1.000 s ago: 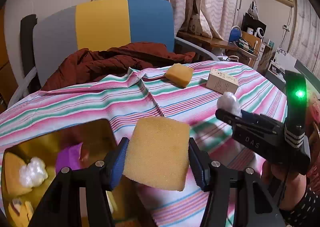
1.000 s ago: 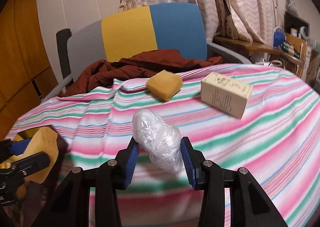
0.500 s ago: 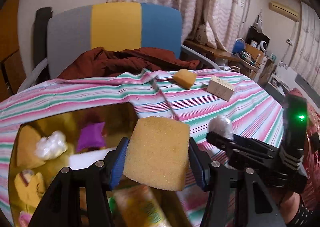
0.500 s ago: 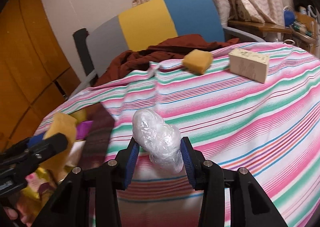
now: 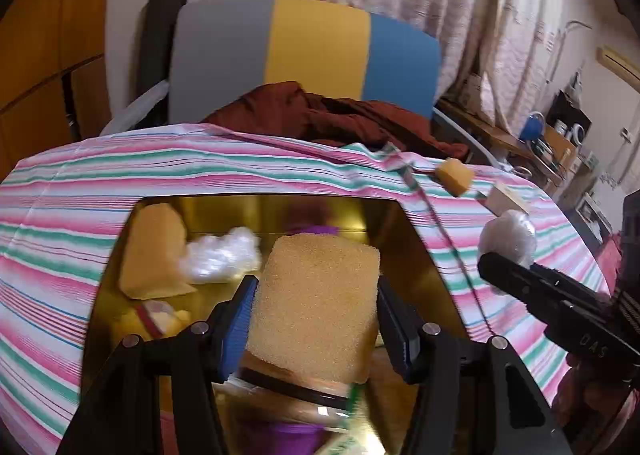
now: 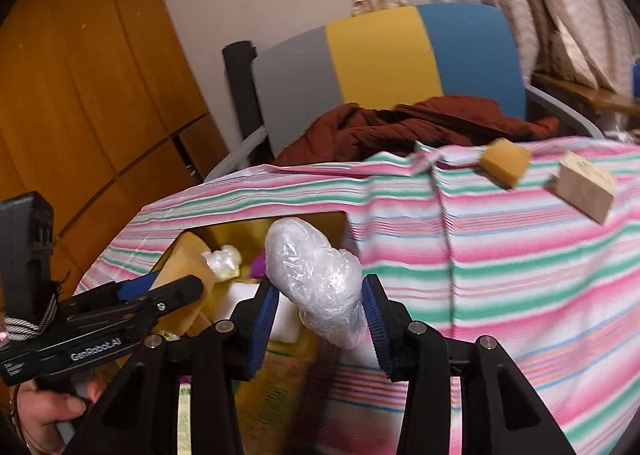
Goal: Organize objects
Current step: 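Carry the plastic bag and yellow sponge over the gold tray with both tools, then lower the bag and sponge into the tray and open both tools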
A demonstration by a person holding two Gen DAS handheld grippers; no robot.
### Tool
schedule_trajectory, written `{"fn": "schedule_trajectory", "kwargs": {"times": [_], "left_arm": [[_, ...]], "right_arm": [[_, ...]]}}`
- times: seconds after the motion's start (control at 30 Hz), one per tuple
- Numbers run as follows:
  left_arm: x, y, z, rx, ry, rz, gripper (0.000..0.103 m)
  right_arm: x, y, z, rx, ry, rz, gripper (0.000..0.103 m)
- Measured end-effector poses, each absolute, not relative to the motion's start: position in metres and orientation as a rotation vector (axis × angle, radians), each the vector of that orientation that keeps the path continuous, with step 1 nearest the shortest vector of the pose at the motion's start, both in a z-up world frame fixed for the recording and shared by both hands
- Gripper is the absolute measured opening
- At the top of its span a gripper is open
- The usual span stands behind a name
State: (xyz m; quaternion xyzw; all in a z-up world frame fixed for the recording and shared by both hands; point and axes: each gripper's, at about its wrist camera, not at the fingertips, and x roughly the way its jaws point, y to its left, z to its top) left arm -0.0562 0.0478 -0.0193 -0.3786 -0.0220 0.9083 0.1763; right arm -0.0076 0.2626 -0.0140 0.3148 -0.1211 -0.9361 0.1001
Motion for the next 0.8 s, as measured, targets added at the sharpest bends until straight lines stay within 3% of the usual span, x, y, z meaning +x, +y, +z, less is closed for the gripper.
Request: {"fn": "schedule_trajectory", "kwargs": {"times": [0.37, 0.43, 0.53, 0.8], "left_arm": [[-0.088, 0.020, -0.041, -1.228, -0.054, 2.596, 0.058], [-0.092, 0.021, -0.046, -1.257, -0.029, 2.581, 0.059], [-0.093, 0.023, -0.048, -1.287, 0.028, 2.594, 0.063], [-0.084, 0.007, -0.030, -1.204, -0.110, 2.662, 0.067]], "right_arm": [[-0.062, 0.226, -0.019, 1.033, -0.232, -2.779, 0.046], [-0.069, 0.226, -0.022, 1.061, -0.224, -2.799, 0.061], [-0.070, 0.230, -0.023, 1.054, -0.273, -2.814, 0.071], [-0.051, 0.241, -0.019, 1.007, -0.321, -2.848, 0.076]]}}
